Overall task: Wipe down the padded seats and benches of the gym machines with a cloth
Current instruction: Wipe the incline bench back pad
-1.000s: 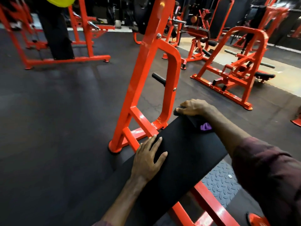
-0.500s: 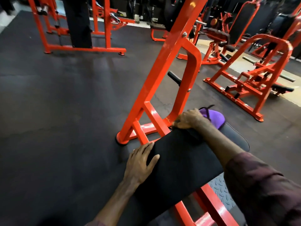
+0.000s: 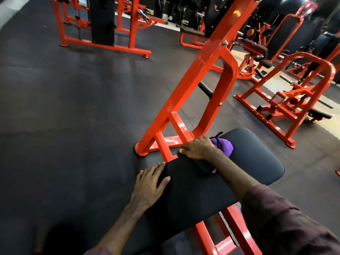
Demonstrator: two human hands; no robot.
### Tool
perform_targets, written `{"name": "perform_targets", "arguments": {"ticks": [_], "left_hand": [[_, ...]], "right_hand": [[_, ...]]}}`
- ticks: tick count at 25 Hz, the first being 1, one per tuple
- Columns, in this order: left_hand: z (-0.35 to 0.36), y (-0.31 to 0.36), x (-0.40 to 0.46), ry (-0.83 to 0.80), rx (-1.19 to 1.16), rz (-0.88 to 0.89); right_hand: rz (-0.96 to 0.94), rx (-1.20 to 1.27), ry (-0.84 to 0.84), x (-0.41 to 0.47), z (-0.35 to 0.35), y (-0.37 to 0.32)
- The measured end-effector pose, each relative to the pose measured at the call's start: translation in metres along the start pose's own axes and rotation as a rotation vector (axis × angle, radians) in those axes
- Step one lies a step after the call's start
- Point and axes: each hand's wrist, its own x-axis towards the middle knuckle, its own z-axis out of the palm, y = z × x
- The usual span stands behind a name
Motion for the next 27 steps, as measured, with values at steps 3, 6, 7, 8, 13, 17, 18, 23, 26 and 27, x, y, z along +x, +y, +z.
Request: {"name": "perform_targets", "arguments": {"ticks": [3,6,7,8,13,17,18,23,26,27], "left_hand": [[-0.007,-0.014,-0.016,0.000,0.001,-0.035],[-0.012,-0.033,-0.032,-0.004,0.013,-0.078],[-0.014,-0.036,-0.035,-0.011,0.012,-0.084],[-0.016,-0.038,-0.037,-0.017,0.011,-0.086],[-0.019,-0.061,-0.059,-0.006,0.019,-0.134],[-0.021,-0.076,-0.076,0.022,0.021,-0.168],[-0.020,-0.079,-0.080,0.017,0.020,-0.179],[-0.020,-0.095,-0.110,0.042,0.044,-0.230],[-0.022,-0.105,-0.124,0.041,0.075,-0.244],[-0.023,-0.106,-0.127,0.037,0.080,-0.248]], "right_hand": [[0.108,0.041,-0.071,0.010,-0.013,0.010],[0.080,-0.051,-0.028,0.000,-0.003,-0.054],[0.021,-0.036,0.000,-0.004,0.004,-0.076],[-0.024,-0.010,0.014,-0.006,0.009,-0.090],[0.069,0.065,-0.036,0.006,0.001,-0.070],[-0.010,-0.012,0.022,-0.011,0.017,-0.149],[-0.078,-0.008,0.050,-0.014,0.022,-0.167],[-0.047,0.086,-0.027,-0.003,0.009,-0.163],[-0.051,-0.009,0.012,-0.006,0.017,-0.212],[-0.106,-0.010,0.012,-0.008,0.021,-0.231]]}}
